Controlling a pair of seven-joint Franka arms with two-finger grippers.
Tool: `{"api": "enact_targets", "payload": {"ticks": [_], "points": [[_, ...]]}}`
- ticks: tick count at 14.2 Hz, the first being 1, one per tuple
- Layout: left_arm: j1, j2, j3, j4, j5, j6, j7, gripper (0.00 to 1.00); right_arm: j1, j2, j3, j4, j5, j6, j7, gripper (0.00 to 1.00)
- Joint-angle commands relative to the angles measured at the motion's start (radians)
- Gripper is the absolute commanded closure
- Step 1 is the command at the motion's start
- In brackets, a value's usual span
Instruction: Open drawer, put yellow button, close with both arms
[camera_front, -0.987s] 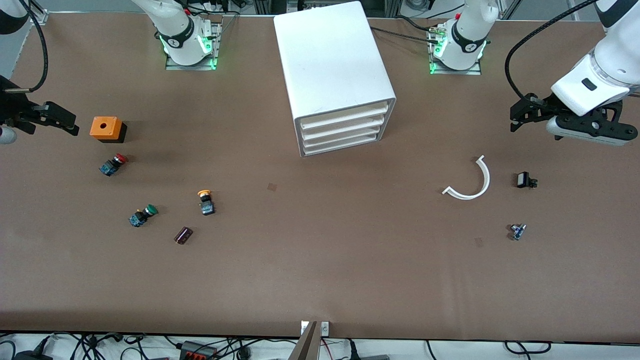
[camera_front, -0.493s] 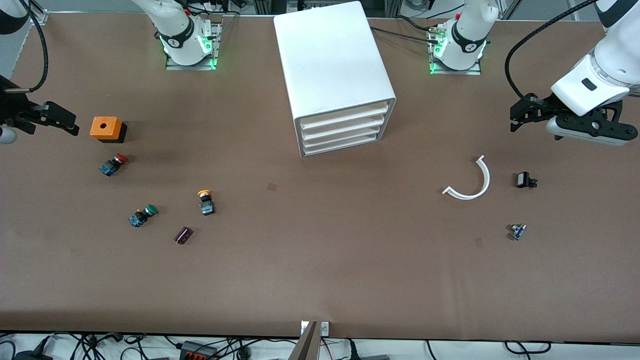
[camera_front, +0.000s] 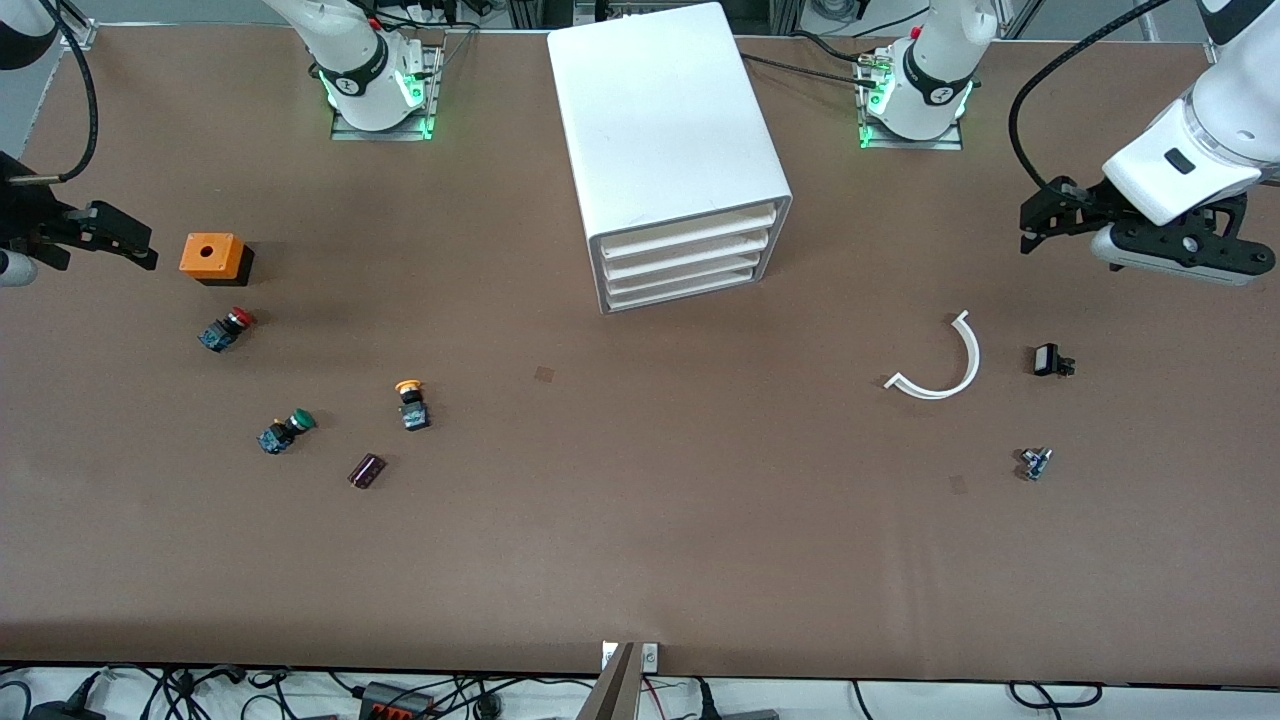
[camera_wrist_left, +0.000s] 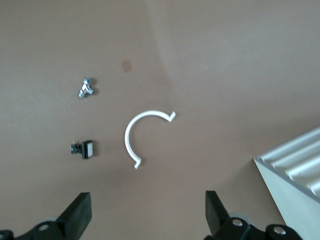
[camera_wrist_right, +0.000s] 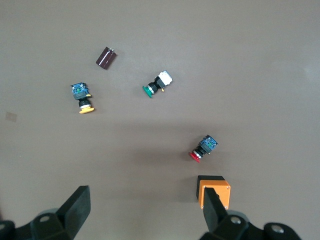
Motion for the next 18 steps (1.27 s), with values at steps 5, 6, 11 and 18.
{"api": "enact_targets", "payload": {"ticks": [5,6,11,18], "points": [[-0.072,0.164,-0.013,0.122,-0.248,-0.281,0.021,0.0,0.014,0.062,0.009,-0.009,-0.004,0.026,-0.017,0.0],[-0.078,0.202,-0.013,0.122,-0.304,-0.281,0.027,0.0,0.019,0.086,0.01,-0.008,-0.004,0.04,-0.017,0.0],[-0.098,0.427,-0.012,0.116,-0.759,-0.11,0.197,0.0,0.084,0.198,0.009,-0.009,-0.002,0.113,-0.016,0.0],[-0.105,0.494,-0.015,-0.051,-0.933,-0.053,0.515,0.0,0.175,0.356,0.01,-0.008,0.007,0.276,-0.002,0.0]]}}
